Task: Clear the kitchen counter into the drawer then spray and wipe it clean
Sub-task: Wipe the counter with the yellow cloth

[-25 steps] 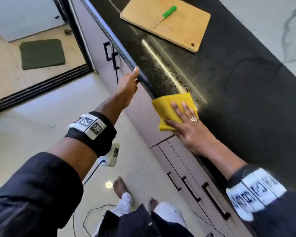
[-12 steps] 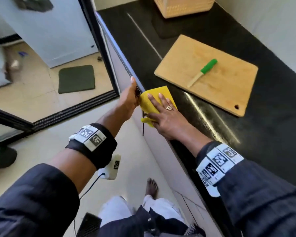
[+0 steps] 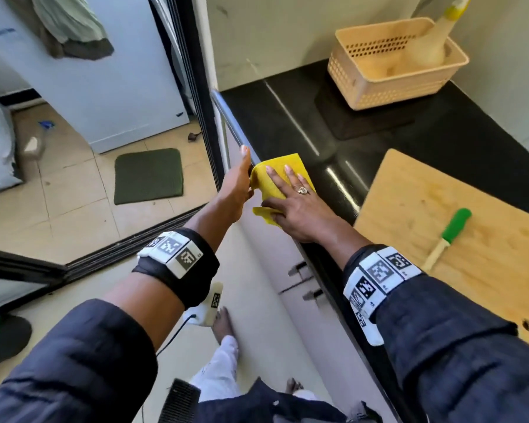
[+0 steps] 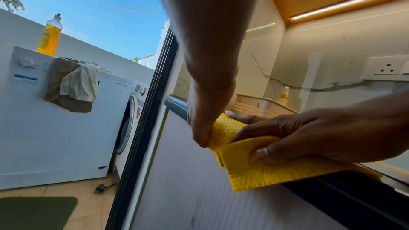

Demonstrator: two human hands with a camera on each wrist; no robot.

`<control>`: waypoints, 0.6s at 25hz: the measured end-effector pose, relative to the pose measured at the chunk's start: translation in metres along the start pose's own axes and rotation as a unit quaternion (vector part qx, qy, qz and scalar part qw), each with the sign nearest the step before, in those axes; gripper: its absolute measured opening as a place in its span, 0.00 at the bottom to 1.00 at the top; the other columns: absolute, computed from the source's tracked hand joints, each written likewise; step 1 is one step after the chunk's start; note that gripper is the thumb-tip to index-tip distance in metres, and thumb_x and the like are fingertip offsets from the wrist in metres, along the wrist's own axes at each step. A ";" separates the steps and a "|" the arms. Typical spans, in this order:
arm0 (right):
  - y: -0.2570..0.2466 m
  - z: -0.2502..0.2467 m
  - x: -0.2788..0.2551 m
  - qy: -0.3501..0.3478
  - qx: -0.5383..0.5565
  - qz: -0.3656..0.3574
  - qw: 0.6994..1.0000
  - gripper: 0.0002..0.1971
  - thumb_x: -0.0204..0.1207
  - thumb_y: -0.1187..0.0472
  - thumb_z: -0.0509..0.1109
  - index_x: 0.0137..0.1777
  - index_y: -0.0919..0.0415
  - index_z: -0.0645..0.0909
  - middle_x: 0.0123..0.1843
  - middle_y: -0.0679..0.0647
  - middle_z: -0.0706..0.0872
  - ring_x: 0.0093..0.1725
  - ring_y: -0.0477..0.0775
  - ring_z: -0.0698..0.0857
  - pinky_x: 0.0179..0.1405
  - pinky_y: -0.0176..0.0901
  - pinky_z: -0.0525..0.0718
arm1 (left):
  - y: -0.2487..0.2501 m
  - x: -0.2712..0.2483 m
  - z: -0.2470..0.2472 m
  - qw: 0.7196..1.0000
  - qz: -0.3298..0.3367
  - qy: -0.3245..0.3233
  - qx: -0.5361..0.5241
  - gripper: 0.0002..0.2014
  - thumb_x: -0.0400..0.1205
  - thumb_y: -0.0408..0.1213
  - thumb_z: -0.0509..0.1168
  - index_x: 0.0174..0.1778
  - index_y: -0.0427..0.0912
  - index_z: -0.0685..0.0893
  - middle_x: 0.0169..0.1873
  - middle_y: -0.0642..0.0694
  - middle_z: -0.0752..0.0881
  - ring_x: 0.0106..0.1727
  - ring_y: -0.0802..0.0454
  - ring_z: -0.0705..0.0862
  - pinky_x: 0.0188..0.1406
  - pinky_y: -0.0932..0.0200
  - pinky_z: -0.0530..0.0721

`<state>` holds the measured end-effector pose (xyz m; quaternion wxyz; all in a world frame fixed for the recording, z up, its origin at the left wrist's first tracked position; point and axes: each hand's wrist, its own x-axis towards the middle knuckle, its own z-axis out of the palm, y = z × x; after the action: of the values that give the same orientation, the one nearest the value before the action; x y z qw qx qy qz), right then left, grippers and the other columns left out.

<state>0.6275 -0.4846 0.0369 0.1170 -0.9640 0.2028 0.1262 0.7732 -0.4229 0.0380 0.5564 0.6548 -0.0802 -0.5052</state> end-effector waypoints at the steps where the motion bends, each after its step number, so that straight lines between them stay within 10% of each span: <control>1: -0.001 -0.005 0.018 -0.003 0.005 0.005 1.000 0.17 0.87 0.48 0.57 0.74 0.40 0.74 0.87 0.50 0.31 0.86 0.63 0.32 0.85 0.61 0.37 | 0.010 0.014 -0.010 1.000 0.000 0.007 0.010 0.40 0.82 0.69 0.49 0.81 0.41 0.69 0.76 0.44 0.75 0.74 0.43 0.75 0.71 0.46 0.72; 6: 0.000 -0.028 0.095 0.013 0.017 0.024 0.999 0.18 0.85 0.45 0.59 0.74 0.38 0.73 0.88 0.50 0.31 0.86 0.63 0.31 0.85 0.61 0.36 | 0.064 0.071 -0.038 0.997 0.025 0.068 0.019 0.33 0.86 0.62 0.50 0.72 0.38 0.76 0.66 0.43 0.82 0.66 0.44 0.80 0.66 0.44 0.80; 12: 0.001 -0.062 0.192 0.008 0.000 0.017 1.000 0.29 0.79 0.52 0.66 0.80 0.37 0.65 0.87 0.52 0.30 0.86 0.64 0.32 0.85 0.62 0.37 | 0.106 0.109 -0.067 0.985 0.068 0.155 0.039 0.18 0.89 0.54 0.52 0.39 0.47 0.71 0.37 0.48 0.75 0.38 0.54 0.74 0.44 0.55 0.76; 15: 0.004 -0.066 0.206 0.008 0.016 0.019 1.000 0.30 0.81 0.50 0.66 0.82 0.38 0.63 0.88 0.51 0.32 0.86 0.63 0.35 0.85 0.59 0.37 | 0.105 0.122 -0.072 0.971 0.122 0.176 0.102 0.17 0.86 0.57 0.55 0.53 0.46 0.73 0.52 0.46 0.79 0.56 0.47 0.79 0.65 0.45 0.79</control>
<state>0.8217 -0.5807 0.0383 0.1280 -0.9591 0.2236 0.1173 0.9331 -0.4963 0.0438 0.5495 0.7721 -0.1107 -0.2994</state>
